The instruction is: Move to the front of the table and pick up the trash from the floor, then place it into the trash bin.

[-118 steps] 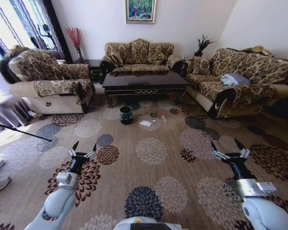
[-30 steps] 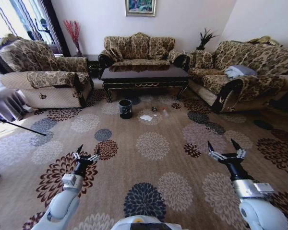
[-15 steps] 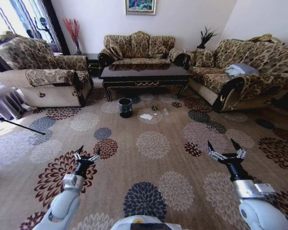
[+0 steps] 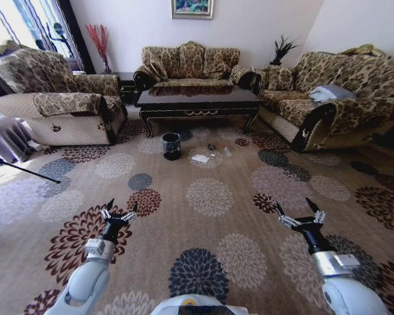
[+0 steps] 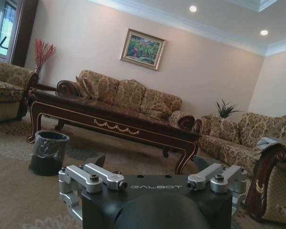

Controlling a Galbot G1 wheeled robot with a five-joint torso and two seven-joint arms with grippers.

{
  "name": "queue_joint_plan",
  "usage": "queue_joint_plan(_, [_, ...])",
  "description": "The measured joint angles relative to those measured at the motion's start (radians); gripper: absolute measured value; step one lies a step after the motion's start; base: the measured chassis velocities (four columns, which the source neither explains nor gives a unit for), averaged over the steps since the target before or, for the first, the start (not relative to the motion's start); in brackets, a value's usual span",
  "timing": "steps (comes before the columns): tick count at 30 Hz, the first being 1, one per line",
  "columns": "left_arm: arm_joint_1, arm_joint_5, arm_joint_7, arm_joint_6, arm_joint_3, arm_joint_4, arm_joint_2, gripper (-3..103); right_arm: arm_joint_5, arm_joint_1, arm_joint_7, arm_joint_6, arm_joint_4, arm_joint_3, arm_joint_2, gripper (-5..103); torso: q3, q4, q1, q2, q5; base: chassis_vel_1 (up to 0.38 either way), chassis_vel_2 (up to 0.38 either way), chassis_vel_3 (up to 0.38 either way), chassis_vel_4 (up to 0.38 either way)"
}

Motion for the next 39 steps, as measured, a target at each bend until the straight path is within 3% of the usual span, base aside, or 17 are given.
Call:
queue_joint_plan(11, [0.015,0.003,0.006,-0.01,-0.002,-0.001,-0.007,100,0.006,0.003,0.001,-0.006,-0.034,-0.05,0.03,100,-0.025,0.0,-0.017,-0.042,0.0,0.0,0.0,0.0,0.0])
queue_joint_plan(27, [0.012,0.016,0.007,-0.013,0.032,0.004,-0.006,100,0.057,0.071,0.008,-0.023,-0.047,-0.081,-0.08,100,-0.066,-0.0003,-0.039,-0.105,0.0001,0.0,0.0,0.0,0.0])
queue_joint_plan(29, [0.011,0.016,0.007,-0.013,0.037,0.008,-0.006,100,0.063,0.077,0.011,-0.027,-0.05,-0.086,-0.093,100,-0.073,0.0009,-0.043,-0.116,0.0,0.0,0.0,0.0,0.0])
queue_joint_plan(33, [0.013,0.018,0.007,-0.013,0.039,0.009,-0.006,100,0.064,0.077,0.011,-0.027,-0.053,-0.088,-0.094,100,-0.083,-0.0003,-0.047,-0.13,0.0,0.0,0.0,0.0,0.0])
queue_joint_plan(39, [0.01,0.024,0.003,-0.011,0.039,0.009,-0.005,100,0.018,0.071,0.021,-0.013,-0.061,-0.089,-0.065,100,-0.102,0.0001,-0.055,-0.157,0.0,0.0,0.0,0.0,0.0])
